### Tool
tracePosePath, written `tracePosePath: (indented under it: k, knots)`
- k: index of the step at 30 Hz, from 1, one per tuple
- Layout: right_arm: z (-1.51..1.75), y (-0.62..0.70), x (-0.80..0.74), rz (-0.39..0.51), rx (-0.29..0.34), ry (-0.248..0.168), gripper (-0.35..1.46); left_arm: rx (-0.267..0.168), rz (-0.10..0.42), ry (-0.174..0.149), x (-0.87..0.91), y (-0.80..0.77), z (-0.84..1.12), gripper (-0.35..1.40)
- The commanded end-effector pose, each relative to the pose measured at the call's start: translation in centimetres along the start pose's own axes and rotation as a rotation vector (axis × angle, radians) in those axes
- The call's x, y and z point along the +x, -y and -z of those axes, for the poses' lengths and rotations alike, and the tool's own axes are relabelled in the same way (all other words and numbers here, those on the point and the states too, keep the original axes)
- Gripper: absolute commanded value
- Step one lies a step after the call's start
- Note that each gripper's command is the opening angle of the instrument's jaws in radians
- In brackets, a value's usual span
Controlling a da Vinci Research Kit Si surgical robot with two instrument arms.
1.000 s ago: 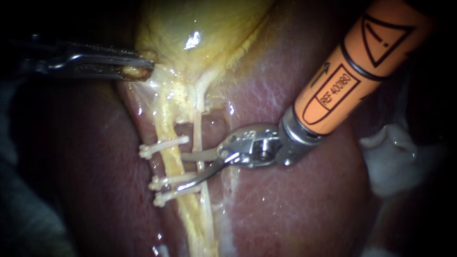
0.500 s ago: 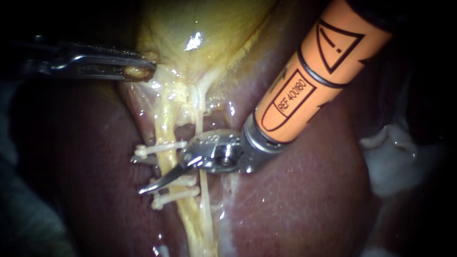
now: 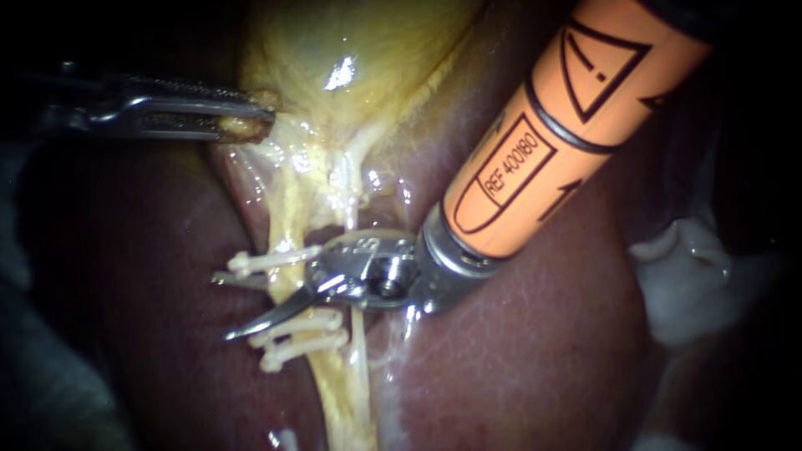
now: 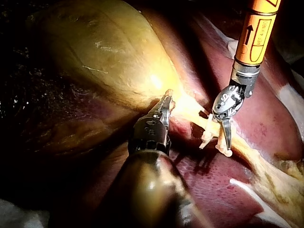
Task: Go to the cutting position left tube
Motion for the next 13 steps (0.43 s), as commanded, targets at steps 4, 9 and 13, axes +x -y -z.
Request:
tracePosePath:
  k: [4,9,13]
  knots:
    - [0.00,0.04,0.04,-0.001,0.003,-0.001,1.43,-0.002,0.000,0.000,0.00,0.00,0.00,-0.35]
    - [0.00,0.02,0.03,0.000,0.002,-0.001,1.43,-0.002,0.000,0.000,0.00,0.00,0.00,-0.35]
    - [0.00,-0.04,-0.05,-0.008,-0.008,-0.004,1.42,-0.002,0.000,0.000,0.00,0.01,0.00,-0.35]
